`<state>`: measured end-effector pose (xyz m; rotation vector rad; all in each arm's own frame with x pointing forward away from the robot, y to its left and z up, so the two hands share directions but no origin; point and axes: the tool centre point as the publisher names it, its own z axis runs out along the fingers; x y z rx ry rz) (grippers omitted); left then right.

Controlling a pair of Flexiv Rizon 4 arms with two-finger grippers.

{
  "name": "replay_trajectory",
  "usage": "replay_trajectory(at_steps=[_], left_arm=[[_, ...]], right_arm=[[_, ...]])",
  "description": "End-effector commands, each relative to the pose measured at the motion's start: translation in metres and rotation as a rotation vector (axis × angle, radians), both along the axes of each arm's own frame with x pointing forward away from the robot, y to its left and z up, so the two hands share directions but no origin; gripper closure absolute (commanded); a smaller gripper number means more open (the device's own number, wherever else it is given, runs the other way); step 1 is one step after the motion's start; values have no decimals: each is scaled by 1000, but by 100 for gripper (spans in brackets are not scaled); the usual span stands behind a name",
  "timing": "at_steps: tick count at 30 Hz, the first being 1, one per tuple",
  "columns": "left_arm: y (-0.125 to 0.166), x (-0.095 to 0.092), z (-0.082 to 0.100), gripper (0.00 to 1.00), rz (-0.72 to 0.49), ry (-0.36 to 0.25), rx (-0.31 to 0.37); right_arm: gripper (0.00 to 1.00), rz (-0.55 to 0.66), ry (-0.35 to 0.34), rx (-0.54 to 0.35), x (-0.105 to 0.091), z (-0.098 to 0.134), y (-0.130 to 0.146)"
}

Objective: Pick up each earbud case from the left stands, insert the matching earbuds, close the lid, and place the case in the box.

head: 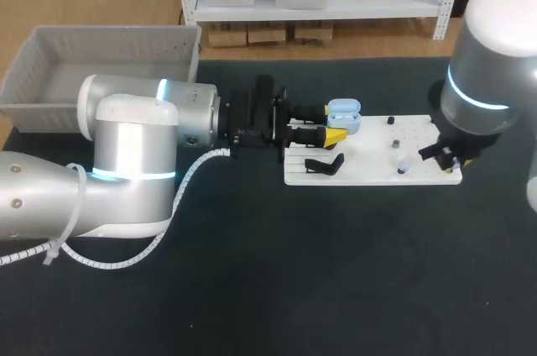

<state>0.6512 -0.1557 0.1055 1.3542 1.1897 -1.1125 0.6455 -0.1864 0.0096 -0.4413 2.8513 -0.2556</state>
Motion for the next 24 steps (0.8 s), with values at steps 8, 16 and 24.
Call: replay_trajectory(at_steps=[8,16,24], left_arm=[[0,-2,-1,100,6,-4,-4],[0,-2,-1,100,6,-4,-4],[0,-2,-1,100,6,-4,-4]], right_arm=[[100,-1,3,-11,0,0,-1],[100,-20,-2,-13,-6,27,-10],[100,-45,71,16,-8,65,-5]])
